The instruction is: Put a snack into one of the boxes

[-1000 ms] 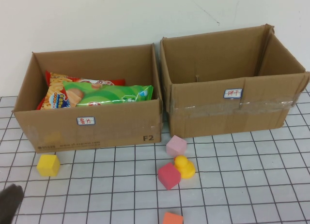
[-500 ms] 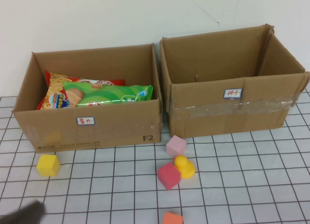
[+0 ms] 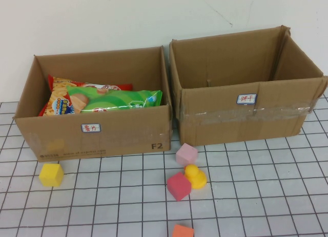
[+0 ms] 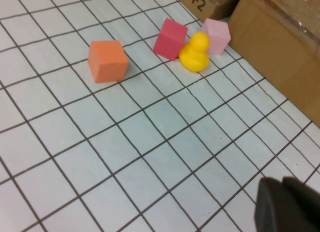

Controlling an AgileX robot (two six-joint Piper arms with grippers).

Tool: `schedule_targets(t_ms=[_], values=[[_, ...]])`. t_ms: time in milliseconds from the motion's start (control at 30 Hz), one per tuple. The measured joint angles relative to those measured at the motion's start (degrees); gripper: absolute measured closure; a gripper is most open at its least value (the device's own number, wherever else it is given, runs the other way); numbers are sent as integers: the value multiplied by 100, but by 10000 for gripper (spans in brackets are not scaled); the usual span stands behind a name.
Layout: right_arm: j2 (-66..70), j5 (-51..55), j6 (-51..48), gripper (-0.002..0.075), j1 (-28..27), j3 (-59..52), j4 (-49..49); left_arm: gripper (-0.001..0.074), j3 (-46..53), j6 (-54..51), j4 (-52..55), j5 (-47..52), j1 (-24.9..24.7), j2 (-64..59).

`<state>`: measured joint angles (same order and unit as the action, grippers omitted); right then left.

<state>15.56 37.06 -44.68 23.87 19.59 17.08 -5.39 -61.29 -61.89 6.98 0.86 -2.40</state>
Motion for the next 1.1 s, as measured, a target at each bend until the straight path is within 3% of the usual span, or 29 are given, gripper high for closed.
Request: schedule_targets(t_ms=[100, 167, 333, 433, 567, 833, 1100], values=[[0, 0, 0, 727, 0, 0, 21, 736, 95, 444, 429, 5, 0, 63], [0, 0, 0, 727, 0, 0, 21, 736, 97, 1213, 1327, 27, 0, 131], [0, 0, 0, 727, 0, 0, 21, 736, 137, 4617, 4406, 239, 0, 263], [0, 0, 0, 727, 0, 0, 21, 736, 359, 5672, 5401, 103, 0, 294], [0, 0, 0, 727, 0, 0, 31, 736, 670, 6050, 5743, -153, 0, 294], [0, 4, 0, 727, 0, 0, 31, 736, 683, 6129, 5694, 1093, 0, 294], [0, 13, 0, 727, 0, 0, 31, 736, 663, 6008, 5649, 1226, 0, 294]])
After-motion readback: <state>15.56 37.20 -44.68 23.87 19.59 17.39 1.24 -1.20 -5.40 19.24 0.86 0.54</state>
